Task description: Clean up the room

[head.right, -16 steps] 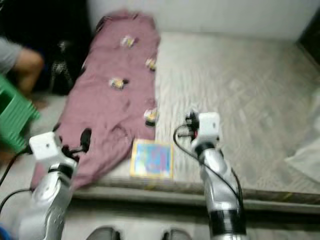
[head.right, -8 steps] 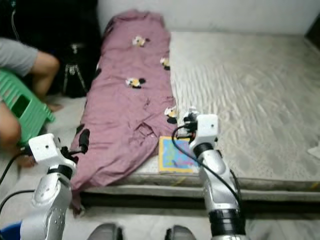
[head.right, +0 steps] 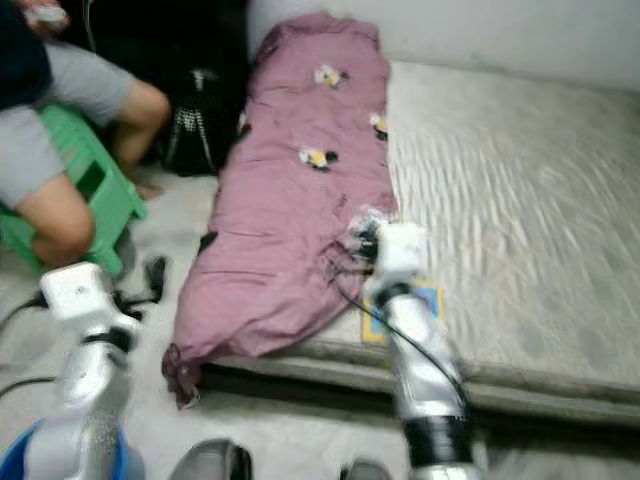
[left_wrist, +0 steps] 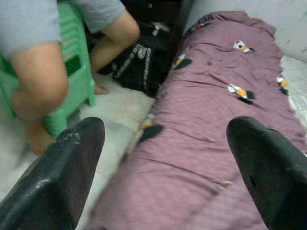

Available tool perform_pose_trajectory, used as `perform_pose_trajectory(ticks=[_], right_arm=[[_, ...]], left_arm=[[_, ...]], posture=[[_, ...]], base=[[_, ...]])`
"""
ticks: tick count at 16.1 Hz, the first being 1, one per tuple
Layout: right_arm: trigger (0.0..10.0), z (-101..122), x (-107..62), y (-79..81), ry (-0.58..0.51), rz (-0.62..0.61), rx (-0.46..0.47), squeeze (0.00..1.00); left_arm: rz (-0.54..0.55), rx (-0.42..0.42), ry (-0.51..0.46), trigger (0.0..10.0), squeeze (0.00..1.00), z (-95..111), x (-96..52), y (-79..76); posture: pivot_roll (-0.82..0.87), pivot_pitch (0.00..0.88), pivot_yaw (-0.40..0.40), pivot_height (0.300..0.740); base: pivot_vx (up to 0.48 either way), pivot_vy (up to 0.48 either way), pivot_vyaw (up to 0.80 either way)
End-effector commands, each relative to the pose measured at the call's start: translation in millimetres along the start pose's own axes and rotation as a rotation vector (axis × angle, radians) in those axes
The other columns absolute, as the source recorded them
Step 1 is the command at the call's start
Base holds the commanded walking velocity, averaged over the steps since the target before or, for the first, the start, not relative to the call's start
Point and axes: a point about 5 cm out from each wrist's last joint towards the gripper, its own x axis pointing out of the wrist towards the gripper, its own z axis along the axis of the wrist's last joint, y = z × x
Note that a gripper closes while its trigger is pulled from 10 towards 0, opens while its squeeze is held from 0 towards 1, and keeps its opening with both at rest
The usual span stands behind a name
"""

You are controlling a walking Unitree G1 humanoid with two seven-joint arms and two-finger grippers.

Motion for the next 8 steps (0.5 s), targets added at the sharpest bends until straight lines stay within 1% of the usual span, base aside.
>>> perform_pose_trajectory(ticks=[1,4,5,6,8], right_arm=[[10.0,1.6,-2.5,-11.0,0.002,-0.034,-0.007,0.0],[10.0,3.2,-0.4,-8.0,-0.004,-0.022,-0.003,0.0],[10.0,3.4,-0.3,-7.4,-0.005,-0.019,-0.003,0.0],[10.0,4.7,-1.5,-6.6,-0.016,-0.008,-0.02,0.0],[10.0,7.7,-2.5,-2.2,-0.036,0.027,-0.042,0.0]], left_arm=[[-0.017,-0.006,0.019,10.0,0.0,-3.1,-0.4,-6.6],[0.001,-0.002,-0.001,10.0,0.0,-0.7,-0.7,-4.5],[0.007,-0.006,0.0,10.0,0.0,-1.2,-1.4,-4.3],[-0.003,0.01,-0.012,10.0,0.0,-0.2,-3.2,-4.9],[0.002,0.019,-0.015,10.0,0.0,-1.0,-4.6,-3.2]], posture=[[-0.02,0.083,-0.025,0.74],[-0.02,0.084,-0.028,0.74],[-0.02,0.084,-0.028,0.74],[-0.02,0.08,-0.027,0.74],[-0.02,0.077,-0.023,0.74]], base=[[0.0,0.48,0.0],[0.0,0.48,0.0],[0.0,0.0,0.0],[0.0,0.0,0.0],[0.0,0.0,0.8]])
